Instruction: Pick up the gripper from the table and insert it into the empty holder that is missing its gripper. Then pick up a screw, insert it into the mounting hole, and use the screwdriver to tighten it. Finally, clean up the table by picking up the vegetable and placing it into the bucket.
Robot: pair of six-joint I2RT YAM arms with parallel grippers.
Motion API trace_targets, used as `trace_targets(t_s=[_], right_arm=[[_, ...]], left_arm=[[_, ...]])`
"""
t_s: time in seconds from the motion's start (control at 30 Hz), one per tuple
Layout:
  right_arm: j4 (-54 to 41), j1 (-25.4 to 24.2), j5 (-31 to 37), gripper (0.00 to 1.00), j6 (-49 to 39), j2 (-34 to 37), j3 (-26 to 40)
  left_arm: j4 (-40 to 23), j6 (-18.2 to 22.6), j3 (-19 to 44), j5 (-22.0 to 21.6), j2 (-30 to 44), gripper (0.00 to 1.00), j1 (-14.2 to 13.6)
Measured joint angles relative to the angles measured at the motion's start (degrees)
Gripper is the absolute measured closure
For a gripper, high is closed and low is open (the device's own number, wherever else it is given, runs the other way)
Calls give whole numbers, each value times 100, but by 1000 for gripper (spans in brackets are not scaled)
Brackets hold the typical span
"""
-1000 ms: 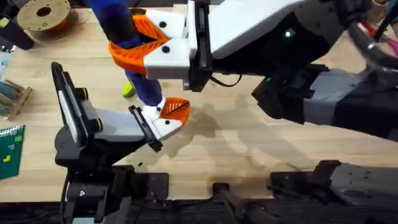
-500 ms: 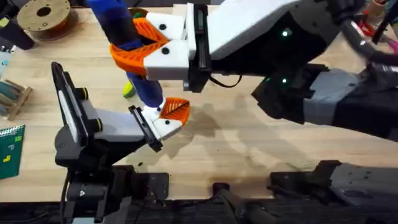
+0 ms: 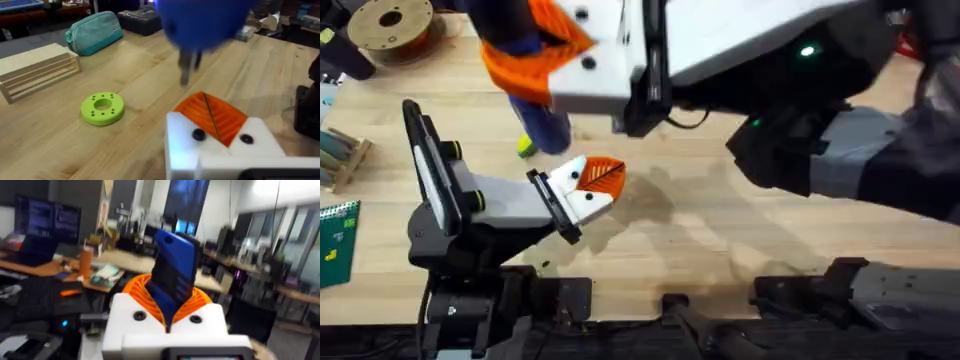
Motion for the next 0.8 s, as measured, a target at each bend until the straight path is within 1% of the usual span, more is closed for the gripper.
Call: trace_targets(t_s=[0.07,0.1,0.33,0.6,0.8], right_arm=[[159,0,-16,994,0,0,168],[186,0,-16,994,-11,0,360],[123,0,-148,994,40,0,387],[-671,0,-244,994,103,0,391],[-1023,0,-317,994,98,0,391]], left_arm=[[0,0,0,0,0,996,0],[0,0,0,0,0,996,0],[0,0,0,0,0,996,0],[0,0,0,0,0,996,0],[0,0,0,0,0,996,0]])
